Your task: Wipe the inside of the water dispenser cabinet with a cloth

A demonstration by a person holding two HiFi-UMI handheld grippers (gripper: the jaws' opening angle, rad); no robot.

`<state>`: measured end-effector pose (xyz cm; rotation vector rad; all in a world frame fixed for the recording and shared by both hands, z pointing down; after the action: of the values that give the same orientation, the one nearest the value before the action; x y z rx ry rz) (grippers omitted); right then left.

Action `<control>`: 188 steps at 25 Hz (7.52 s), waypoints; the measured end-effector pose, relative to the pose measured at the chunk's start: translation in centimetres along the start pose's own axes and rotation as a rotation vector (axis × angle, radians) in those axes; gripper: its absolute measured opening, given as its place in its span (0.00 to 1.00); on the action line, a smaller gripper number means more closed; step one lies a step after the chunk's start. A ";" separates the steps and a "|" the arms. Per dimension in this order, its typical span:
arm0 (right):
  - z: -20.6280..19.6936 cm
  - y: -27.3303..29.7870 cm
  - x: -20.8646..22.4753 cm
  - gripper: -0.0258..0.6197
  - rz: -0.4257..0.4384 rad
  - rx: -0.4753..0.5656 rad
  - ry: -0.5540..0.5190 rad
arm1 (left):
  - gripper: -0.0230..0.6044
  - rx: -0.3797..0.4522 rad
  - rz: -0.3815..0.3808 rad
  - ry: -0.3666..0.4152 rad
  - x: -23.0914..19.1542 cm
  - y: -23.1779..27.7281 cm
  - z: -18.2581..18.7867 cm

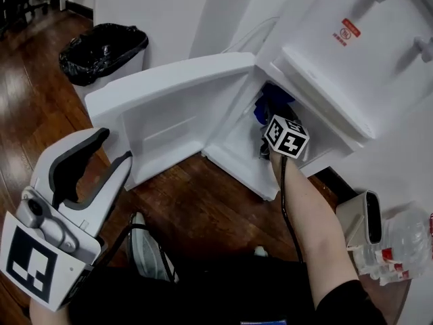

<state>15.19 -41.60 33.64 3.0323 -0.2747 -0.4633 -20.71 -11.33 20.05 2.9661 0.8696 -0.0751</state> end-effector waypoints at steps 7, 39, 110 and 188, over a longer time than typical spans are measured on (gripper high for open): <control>0.5 -2.5 -4.8 0.24 0.233 0.074 0.101 | 0.27 0.008 -0.021 0.002 0.3 0.4 0.1; -6.7 -5.3 -11.6 0.24 0.396 -0.125 0.105 | 0.22 0.168 -0.073 0.048 2.3 1.6 3.6; 14.4 -10.3 -10.8 0.23 0.231 0.306 -0.022 | 0.33 -0.218 -0.417 0.094 8.4 2.0 -6.4; 14.2 -11.2 -9.0 0.23 0.132 -0.008 -0.038 | 0.28 -0.243 -0.395 0.160 8.1 2.2 -7.3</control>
<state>4.33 -29.43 21.78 2.9758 -0.4705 -0.5107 -12.50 -8.34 26.93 2.5656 1.3655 0.2389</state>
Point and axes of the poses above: the fingertips, and each gripper's own axes: y forward along the fingers, x to its right, z out of its top, the point moved 3 cm from there along -y, backward along the fingers, and after that the axes turned 12 degrees about -y, right-handed, at the moved point
